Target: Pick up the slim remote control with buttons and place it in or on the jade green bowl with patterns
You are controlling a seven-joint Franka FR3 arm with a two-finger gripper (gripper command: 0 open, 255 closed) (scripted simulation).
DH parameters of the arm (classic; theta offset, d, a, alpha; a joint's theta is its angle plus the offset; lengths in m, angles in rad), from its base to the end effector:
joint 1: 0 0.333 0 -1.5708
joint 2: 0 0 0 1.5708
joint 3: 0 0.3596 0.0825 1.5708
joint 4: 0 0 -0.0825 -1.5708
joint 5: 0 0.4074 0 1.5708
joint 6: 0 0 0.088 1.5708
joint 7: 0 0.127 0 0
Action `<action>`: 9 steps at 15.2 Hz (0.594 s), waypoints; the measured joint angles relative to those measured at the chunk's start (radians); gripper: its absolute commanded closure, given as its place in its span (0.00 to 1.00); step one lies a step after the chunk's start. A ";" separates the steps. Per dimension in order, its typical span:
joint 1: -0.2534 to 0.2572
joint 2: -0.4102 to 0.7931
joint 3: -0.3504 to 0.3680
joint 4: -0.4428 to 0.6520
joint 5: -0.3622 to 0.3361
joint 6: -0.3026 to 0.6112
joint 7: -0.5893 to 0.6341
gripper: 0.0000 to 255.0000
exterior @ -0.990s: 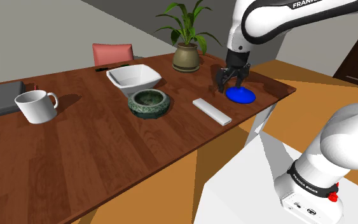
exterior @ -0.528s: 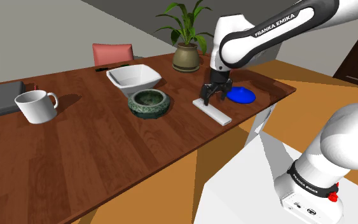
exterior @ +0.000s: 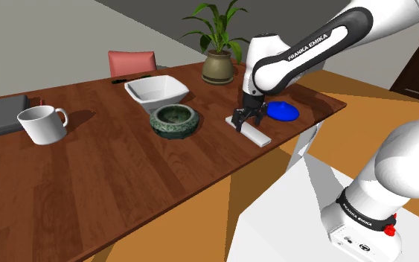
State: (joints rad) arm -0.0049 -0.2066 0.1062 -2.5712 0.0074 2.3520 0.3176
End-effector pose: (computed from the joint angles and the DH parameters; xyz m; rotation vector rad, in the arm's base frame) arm 0.4357 0.0437 0.3406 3.1030 -0.3489 -0.0156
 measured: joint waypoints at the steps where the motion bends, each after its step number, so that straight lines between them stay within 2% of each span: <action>1: 0.000 0.003 0.000 -0.002 0.000 0.006 0.000 0.00; 6: 0.000 0.008 0.001 -0.005 -0.001 0.013 0.001 0.00; 7: 0.000 0.008 0.001 -0.005 -0.001 0.013 0.001 1.00; 9: 0.000 0.008 0.001 -0.005 -0.001 0.013 0.001 1.00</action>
State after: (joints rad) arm -0.0047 -0.1991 0.1071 -2.5761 0.0068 2.3650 0.3190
